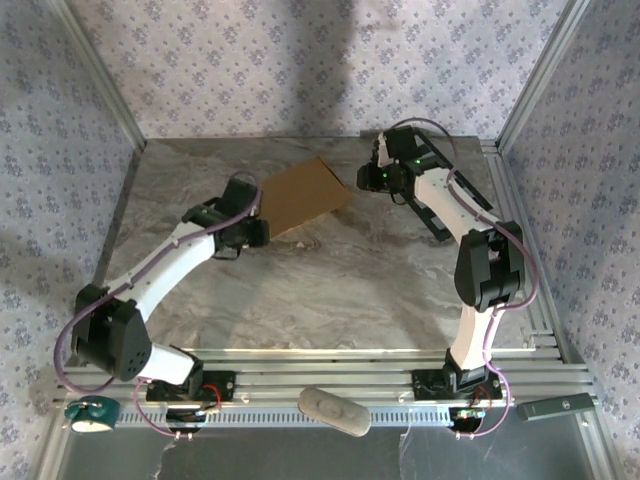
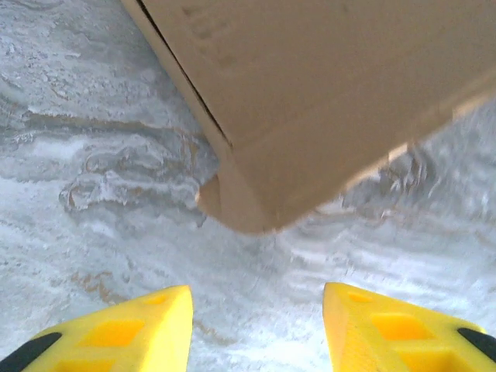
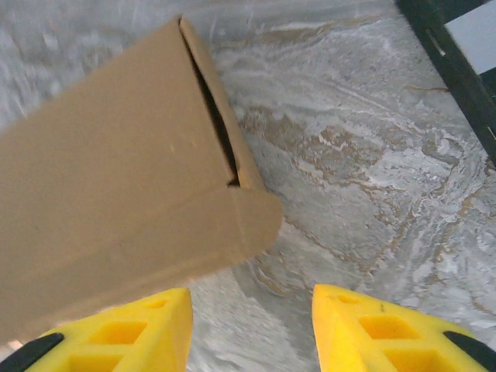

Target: Fold the paper box

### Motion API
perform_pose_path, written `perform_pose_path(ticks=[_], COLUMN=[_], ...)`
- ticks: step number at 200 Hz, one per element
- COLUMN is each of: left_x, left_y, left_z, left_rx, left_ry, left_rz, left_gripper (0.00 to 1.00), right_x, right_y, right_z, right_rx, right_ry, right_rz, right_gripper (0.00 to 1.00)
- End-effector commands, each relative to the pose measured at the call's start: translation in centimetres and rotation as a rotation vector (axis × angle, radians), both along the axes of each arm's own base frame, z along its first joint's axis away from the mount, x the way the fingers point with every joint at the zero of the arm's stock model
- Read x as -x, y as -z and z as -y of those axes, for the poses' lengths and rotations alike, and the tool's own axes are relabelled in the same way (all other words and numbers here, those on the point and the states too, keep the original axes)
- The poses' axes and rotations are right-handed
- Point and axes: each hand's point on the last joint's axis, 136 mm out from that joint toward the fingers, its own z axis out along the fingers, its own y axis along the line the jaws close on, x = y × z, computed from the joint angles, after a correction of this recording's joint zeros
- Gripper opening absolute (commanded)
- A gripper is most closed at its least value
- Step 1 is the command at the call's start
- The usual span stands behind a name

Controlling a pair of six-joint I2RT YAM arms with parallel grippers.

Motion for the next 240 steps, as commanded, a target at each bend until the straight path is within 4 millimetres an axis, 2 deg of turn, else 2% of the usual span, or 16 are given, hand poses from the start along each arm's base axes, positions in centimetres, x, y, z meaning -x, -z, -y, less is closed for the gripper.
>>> perform_pose_path(ticks=[1, 7, 25, 35, 50, 74, 96, 108, 116, 140, 166, 184, 204, 222, 240], left_x=[1.1, 1.6, 1.1, 0.7, -0.7, -3.1, -5.3, -6.3, -7.2, -10.1, -12.2, -12.4, -11.9, -11.4, -11.0], left_y=[0.9, 1.4, 1.1, 0.4, -1.6, -3.3, -1.7, -0.7, -0.8, -1.7, -0.5, 1.2, 3.2, 4.4, 5.3], left_z=[-1.9, -2.1, -1.4, -1.2, -1.1, -0.7, -1.3, -1.7, -1.3, 2.1, 5.4, 6.1, 5.9, 5.6, 5.4], left_rx=[-0.126, -0.133, -0.139, -0.136, -0.123, -0.119, -0.148, -0.127, -0.111, -0.084, -0.104, -0.113, -0.126, -0.140, -0.152], left_ry=[0.010, 0.010, 0.017, 0.008, -0.040, -0.082, -0.102, -0.122, -0.113, -0.006, 0.068, 0.061, 0.053, 0.053, 0.061], left_rz=[0.027, 0.018, 0.073, 0.093, 0.117, 0.045, -0.089, -0.157, -0.160, -0.084, -0.096, -0.134, -0.172, -0.195, -0.213], left_gripper=[0.48, 0.48, 0.49, 0.50, 0.55, 0.55, 0.55, 0.54, 0.53, 0.52, 0.50, 0.50, 0.49, 0.49, 0.49], right_x=[2.2, 2.4, 3.0, 2.4, 1.9, 2.0, 2.1, 1.4, 0.7, -0.9, -1.9, -2.6, -3.3, -3.6, -4.0], right_y=[3.0, 3.0, 3.1, 3.2, 3.6, 2.6, 2.3, 2.5, 2.5, 2.6, 3.2, 3.9, 5.3, 7.1, 9.0], right_z=[0.2, -0.2, -0.7, -0.3, 0.5, -0.4, -1.0, -0.3, 0.2, 0.4, -1.3, -2.8, -4.2, -4.7, -4.1], right_rx=[0.187, 0.191, 0.213, 0.239, 0.186, 0.040, 0.084, 0.092, 0.059, -0.039, -0.122, -0.134, -0.107, -0.088, -0.045], right_ry=[-0.265, -0.315, -0.411, -0.373, -0.287, -0.232, -0.240, -0.208, -0.182, -0.133, -0.122, -0.126, -0.133, -0.127, -0.094], right_rz=[0.028, 0.069, 0.180, 0.187, 0.090, 0.078, 0.158, 0.126, 0.084, 0.014, -0.029, -0.057, -0.095, -0.131, -0.169], right_gripper=[0.48, 0.48, 0.49, 0.49, 0.49, 0.48, 0.48, 0.48, 0.48, 0.44, 0.43, 0.43, 0.43, 0.43, 0.42])
